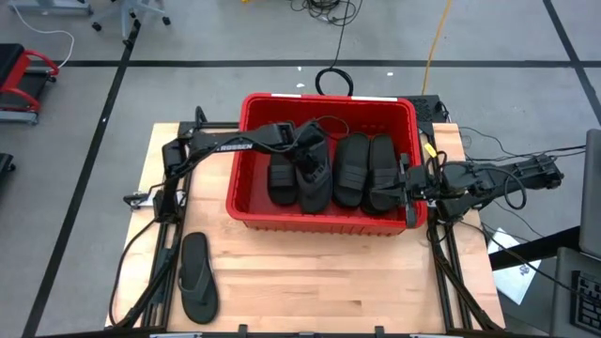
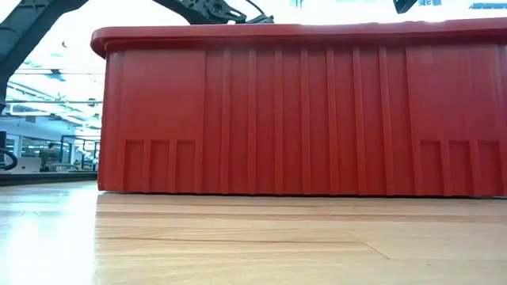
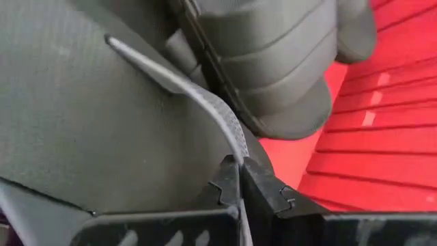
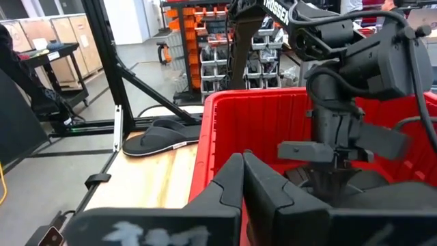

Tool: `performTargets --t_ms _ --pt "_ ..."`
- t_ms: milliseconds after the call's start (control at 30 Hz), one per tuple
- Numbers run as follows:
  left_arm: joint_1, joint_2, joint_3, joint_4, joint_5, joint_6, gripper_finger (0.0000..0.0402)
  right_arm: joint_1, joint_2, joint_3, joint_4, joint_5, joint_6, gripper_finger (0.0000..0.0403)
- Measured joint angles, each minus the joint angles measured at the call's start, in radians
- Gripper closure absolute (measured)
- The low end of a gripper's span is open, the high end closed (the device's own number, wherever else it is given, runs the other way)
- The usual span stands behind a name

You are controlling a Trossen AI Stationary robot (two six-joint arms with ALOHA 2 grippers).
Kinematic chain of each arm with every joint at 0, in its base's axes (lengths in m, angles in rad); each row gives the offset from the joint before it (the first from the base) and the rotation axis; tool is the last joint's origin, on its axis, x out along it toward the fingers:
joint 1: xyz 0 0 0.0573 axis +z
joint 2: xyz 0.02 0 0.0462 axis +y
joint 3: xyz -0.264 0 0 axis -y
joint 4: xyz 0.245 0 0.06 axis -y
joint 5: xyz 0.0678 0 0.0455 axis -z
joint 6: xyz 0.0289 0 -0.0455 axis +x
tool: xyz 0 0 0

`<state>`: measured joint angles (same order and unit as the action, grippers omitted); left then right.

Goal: Pick and place slides into bin
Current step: Put the right black flip flop into the red bin, then put the left black flip flop into the red bin

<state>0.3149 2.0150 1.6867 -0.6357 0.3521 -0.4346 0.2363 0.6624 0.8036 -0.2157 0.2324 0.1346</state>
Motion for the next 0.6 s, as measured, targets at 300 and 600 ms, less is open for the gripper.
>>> performTargets --t_ms 300,600 --pt "0.000 -0.004 0.000 0.012 -0.002 0.036 0.0379 0.000 0.000 0.000 0.000 -0.001 -0.026 0.0403" --pt "-0.027 -0.004 0.000 0.011 0.013 0.126 0.0292 0.000 0.000 0.000 0.000 -0.001 -0.026 0.0403"
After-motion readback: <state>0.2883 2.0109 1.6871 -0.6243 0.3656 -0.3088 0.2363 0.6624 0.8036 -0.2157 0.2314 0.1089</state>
